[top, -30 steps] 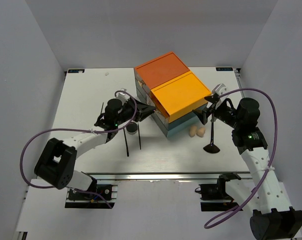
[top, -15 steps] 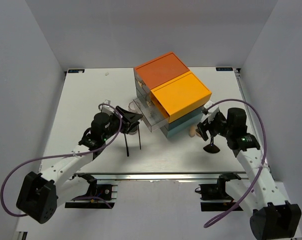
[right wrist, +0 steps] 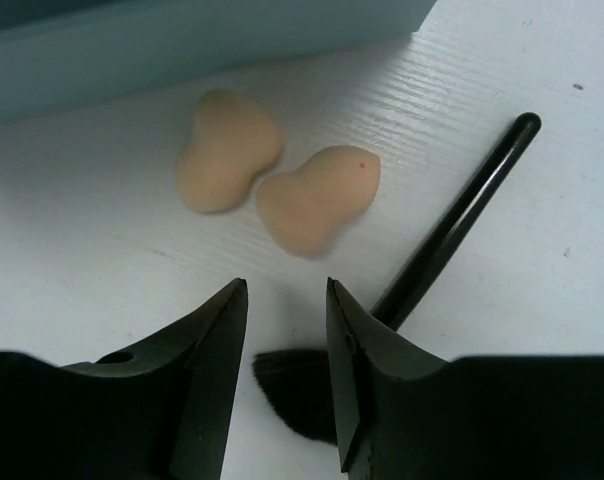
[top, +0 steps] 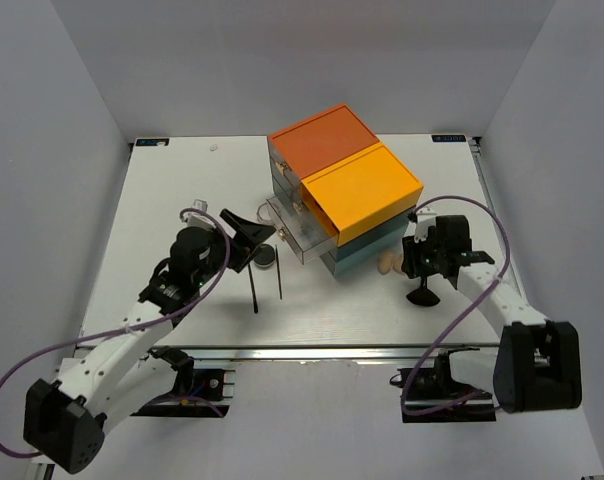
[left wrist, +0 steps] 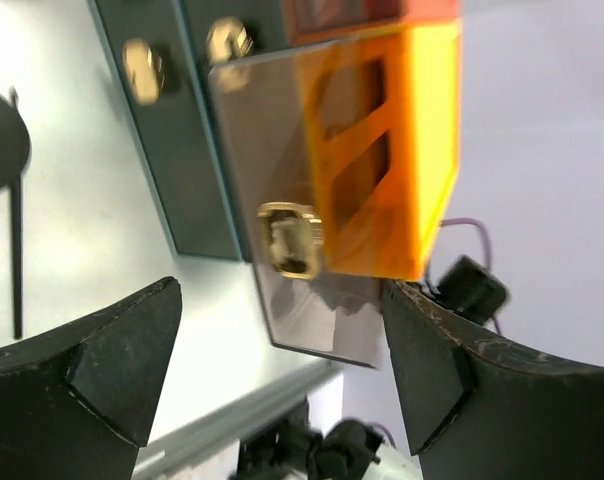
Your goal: Organize the makeup
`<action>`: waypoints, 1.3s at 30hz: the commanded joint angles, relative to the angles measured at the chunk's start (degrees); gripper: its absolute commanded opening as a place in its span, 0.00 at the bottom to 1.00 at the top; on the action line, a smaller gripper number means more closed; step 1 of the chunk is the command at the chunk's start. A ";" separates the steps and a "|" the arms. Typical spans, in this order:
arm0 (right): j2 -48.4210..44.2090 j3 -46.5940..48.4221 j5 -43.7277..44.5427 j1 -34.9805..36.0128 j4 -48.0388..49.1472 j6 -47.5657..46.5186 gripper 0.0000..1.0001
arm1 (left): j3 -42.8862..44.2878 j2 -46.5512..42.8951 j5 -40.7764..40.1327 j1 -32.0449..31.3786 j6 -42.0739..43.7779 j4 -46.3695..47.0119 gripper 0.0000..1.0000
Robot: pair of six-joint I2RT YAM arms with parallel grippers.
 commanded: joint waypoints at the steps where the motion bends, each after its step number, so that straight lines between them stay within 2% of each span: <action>1: 4.30 4.83 1.59 -0.30 2.41 5.86 0.43 | 3.02 -6.60 -8.60 -0.09 3.67 -8.52 0.91; 5: 7.57 4.57 1.87 -0.39 5.39 7.88 0.50 | 2.15 -12.76 -14.75 -0.01 3.58 -13.00 0.93; 6: 7.57 4.48 1.52 -0.48 6.70 8.15 0.55 | 1.80 -13.90 -15.29 -0.01 3.32 -13.53 0.93; 9: 9.14 5.09 1.16 -0.39 6.98 9.64 0.60 | 0.74 -17.07 -16.52 -0.01 2.35 -15.64 0.94; 13: 12.48 4.40 0.64 -0.48 8.11 10.70 0.59 | -0.23 -19.27 -16.96 -0.01 1.38 -17.23 0.94; 16: 15.11 4.31 0.37 -0.39 8.12 12.45 0.52 | -0.32 -19.45 -17.14 -0.01 1.47 -17.49 0.94; 18: 16.00 4.39 -0.15 -0.57 7.51 12.63 0.44 | -0.05 -19.19 -17.23 -0.01 1.73 -17.41 0.94; 19: 15.66 4.57 -0.51 -0.74 6.64 12.46 0.38 | 0.12 -18.92 -17.23 -0.01 2.00 -17.41 0.94; 20: 14.70 4.66 -0.68 -1.00 6.19 11.50 0.25 | 0.47 -18.75 -17.14 -0.01 2.09 -17.58 0.94; 21: 11.64 4.66 -0.51 -1.18 5.84 11.40 0.20 | 0.65 -18.66 -17.23 -0.01 2.26 -17.67 0.94; 23: 6.98 4.83 -0.25 -1.18 4.44 5.81 0.12 | 0.65 -18.57 -17.14 -0.01 2.61 -17.50 0.94; 26: -4.35 6.94 -6.19 -1.18 -0.98 -1.31 0.11 | -0.14 -19.01 -16.79 -0.01 2.35 -16.44 0.94; 27: -9.43 7.90 -16.49 -1.10 -4.41 -11.61 0.11 | -0.84 -19.10 -16.53 -0.01 2.18 -16.00 0.94; 28: -11.48 8.87 -23.12 -1.09 -8.27 -18.24 0.10 | -1.19 -19.10 -16.44 -0.01 2.17 -14.96 0.94; 29: -13.50 10.36 -34.32 -1.18 -17.36 -25.27 0.08 | -1.37 -19.10 -16.35 -0.01 2.17 -14.34 0.94; 30: -17.01 10.37 -38.78 -1.10 -20.67 -38.13 0.07 | -1.81 -19.01 -16.17 -0.01 2.44 -13.81 0.94; 32: -20.01 9.32 -48.62 -1.01 -22.02 -42.99 0.06 | -1.72 -18.75 -15.91 -0.01 3.23 -12.22 0.94; 34: -22.05 8.79 -51.65 0.04 -10.39 -30.76 0.06 | -0.59 -17.87 -15.47 -0.01 5.15 -11.61 0.94; 36: -20.13 10.62 -49.39 5.21 5.04 -15.41 0.06 | 0.82 -16.73 -15.03 -0.01 6.82 -11.34 0.94; 37: -18.99 12.11 -46.42 11.76 8.09 -12.97 0.08 | 1.26 -16.38 -14.33 -0.01 8.66 -11.25 0.94; 38: -16.02 13.78 -38.12 15.48 10.30 -11.38 0.08 | 1.61 -15.94 -13.89 -0.01 9.37 -11.17 0.94; 39: -14.33 17.71 -35.60 18.65 12.76 -11.02 0.08 | 1.97 -15.58 -13.45 -0.01 10.08 -10.99 0.94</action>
